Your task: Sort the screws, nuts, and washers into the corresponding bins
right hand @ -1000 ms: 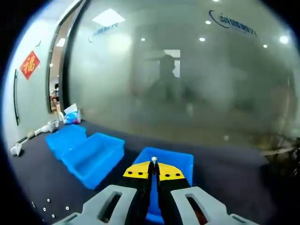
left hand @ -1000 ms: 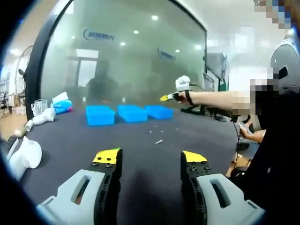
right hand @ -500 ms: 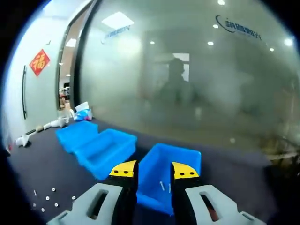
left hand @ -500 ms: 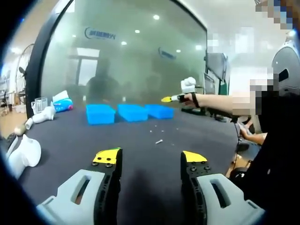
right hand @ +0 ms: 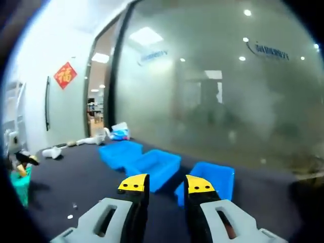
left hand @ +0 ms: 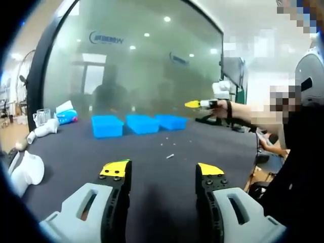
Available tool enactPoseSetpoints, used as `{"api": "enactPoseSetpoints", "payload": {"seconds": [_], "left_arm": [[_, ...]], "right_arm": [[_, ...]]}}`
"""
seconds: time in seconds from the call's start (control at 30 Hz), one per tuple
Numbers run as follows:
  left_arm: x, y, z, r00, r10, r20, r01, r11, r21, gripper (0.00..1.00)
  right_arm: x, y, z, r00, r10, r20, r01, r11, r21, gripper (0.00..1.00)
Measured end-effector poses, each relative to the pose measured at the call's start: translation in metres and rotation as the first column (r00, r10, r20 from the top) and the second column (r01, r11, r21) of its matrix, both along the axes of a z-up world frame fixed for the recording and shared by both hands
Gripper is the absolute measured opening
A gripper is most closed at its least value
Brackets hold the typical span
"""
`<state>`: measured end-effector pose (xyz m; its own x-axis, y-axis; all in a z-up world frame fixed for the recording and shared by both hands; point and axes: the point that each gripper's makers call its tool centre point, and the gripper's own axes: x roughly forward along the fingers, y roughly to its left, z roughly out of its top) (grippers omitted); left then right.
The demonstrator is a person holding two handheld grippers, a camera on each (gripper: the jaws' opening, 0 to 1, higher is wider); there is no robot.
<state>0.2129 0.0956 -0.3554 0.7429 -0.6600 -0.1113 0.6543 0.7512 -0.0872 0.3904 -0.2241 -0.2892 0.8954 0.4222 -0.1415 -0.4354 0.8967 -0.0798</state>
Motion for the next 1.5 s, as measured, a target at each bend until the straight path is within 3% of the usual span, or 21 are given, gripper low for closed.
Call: {"api": "enactPoseSetpoints", "payload": {"seconds": [0.17, 0.3, 0.7, 1.1, 1.5], "left_arm": [[-0.002, -0.002, 0.003, 1.0, -0.005, 0.01, 0.004, 1.0, 0.005, 0.49], [-0.003, -0.003, 0.005, 1.0, -0.008, 0.015, 0.007, 1.0, 0.006, 0.49], [-0.007, -0.008, 0.006, 1.0, -0.019, 0.024, 0.018, 0.999, 0.028, 0.49], [-0.008, -0.009, 0.01, 0.999, -0.02, 0.033, 0.019, 0.999, 0.029, 0.49], [-0.008, -0.005, 0.008, 0.999, -0.012, 0.033, 0.011, 1.0, 0.028, 0.49]], "right_arm": [[-0.04, -0.001, 0.001, 0.999, 0.026, 0.046, -0.026, 1.0, 0.01, 0.24], [-0.08, -0.006, -0.008, 0.998, 0.02, 0.067, -0.022, 0.999, 0.025, 0.24], [-0.15, -0.013, -0.017, 0.996, 0.025, 0.089, -0.027, 0.999, 0.022, 0.25], [-0.179, -0.009, -0.045, 0.998, 0.006, 0.059, -0.005, 1.0, -0.005, 0.27], [-0.172, 0.008, -0.043, 0.995, 0.096, 0.0, -0.096, 0.993, -0.073, 0.29]]}}
